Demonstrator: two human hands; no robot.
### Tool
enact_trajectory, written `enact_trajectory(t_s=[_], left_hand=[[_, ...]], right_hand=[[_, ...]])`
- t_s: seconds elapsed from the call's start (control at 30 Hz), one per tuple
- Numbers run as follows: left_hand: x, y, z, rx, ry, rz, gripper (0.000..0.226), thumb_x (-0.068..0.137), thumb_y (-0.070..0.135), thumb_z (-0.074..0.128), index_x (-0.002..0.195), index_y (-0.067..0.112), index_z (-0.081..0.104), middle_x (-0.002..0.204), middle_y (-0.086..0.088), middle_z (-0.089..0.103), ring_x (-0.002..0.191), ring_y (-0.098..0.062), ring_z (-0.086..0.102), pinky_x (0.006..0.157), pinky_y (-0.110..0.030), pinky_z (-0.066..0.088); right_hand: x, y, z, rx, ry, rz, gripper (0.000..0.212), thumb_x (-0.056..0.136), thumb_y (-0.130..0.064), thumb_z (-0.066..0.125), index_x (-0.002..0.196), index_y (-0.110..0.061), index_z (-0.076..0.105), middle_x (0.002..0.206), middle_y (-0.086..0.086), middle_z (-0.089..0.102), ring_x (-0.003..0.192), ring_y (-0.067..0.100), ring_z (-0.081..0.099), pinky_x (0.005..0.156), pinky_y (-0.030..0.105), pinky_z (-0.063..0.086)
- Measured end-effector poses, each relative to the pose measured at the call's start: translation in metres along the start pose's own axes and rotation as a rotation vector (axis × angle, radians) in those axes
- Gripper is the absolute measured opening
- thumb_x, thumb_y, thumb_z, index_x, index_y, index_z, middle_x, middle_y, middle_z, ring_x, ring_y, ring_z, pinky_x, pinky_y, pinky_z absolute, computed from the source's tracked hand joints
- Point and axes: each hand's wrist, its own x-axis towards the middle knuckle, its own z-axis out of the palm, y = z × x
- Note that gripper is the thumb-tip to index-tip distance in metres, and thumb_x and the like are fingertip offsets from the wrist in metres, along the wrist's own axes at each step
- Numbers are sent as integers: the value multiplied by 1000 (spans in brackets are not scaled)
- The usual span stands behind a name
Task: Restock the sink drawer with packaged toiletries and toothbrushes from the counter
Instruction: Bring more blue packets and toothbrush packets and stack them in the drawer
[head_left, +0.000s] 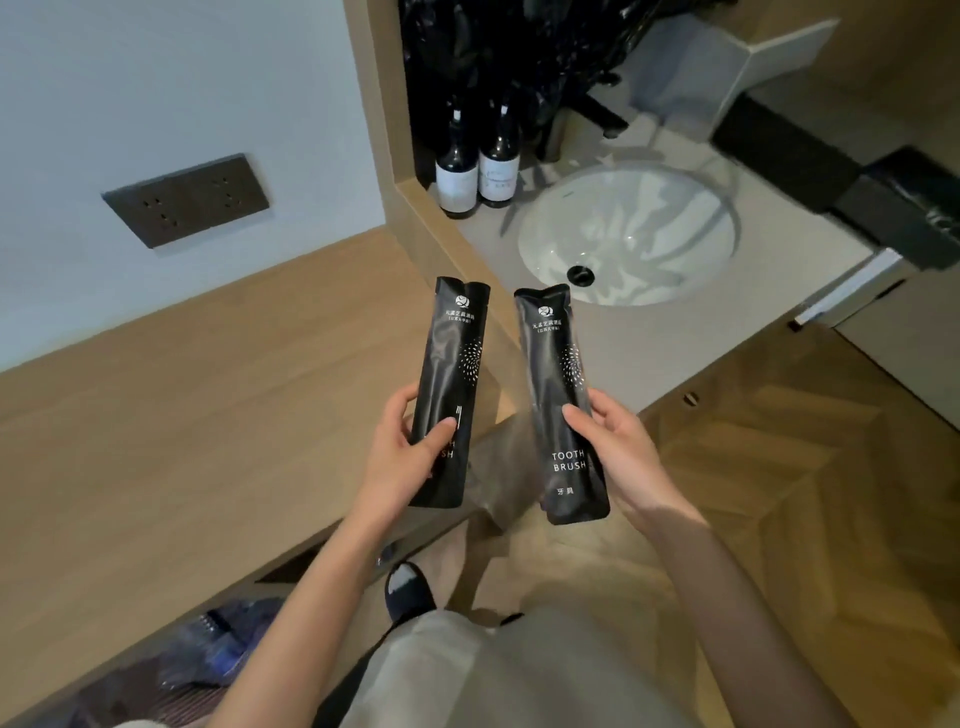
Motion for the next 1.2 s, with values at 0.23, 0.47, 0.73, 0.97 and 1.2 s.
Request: enact_trajectory(t_s=[0.23,0.47,0.73,0.97,1.2], left_hand=[[-64,7,116,-57,-122,-25,29,91,13,62,115,27,53,97,-5,72,79,-18,71,70,-36,59],[-93,15,228,40,-277,55,32,91,11,60,120,21,50,96,2,68,69,-7,70,64,-26,59],[-73,42,333,-17,-409,56,20,92,16,60,105,31,57,102,-8,72,87,-23,69,82,-41,55],[-12,74,421,-62,-515,66,25,96,19,54,120,22,56,101,-12,72,88,-25,67,86,-44,52],[79,121,506,-185,-433,46,29,96,17,54,125,17,53,93,-6,73,78,-16,69,72,-33,55]], right_hand=[[-76,15,-119,58,128,-65,24,98,-10,49,119,-13,60,104,3,73,88,11,71,67,20,55],[-133,19,-225,96,309,-89,24,98,-6,48,119,-10,60,107,5,71,91,14,68,79,26,54],[-135,9,-312,185,543,-118,23,95,-5,52,96,-23,66,84,-8,75,77,10,69,77,32,53],[-87,-24,-393,139,611,-112,21,94,-11,55,110,-20,66,97,1,75,82,16,71,70,30,55],[-1,-96,-480,17,592,-135,24,95,-13,55,108,-28,66,96,-1,74,85,18,72,70,32,56]])
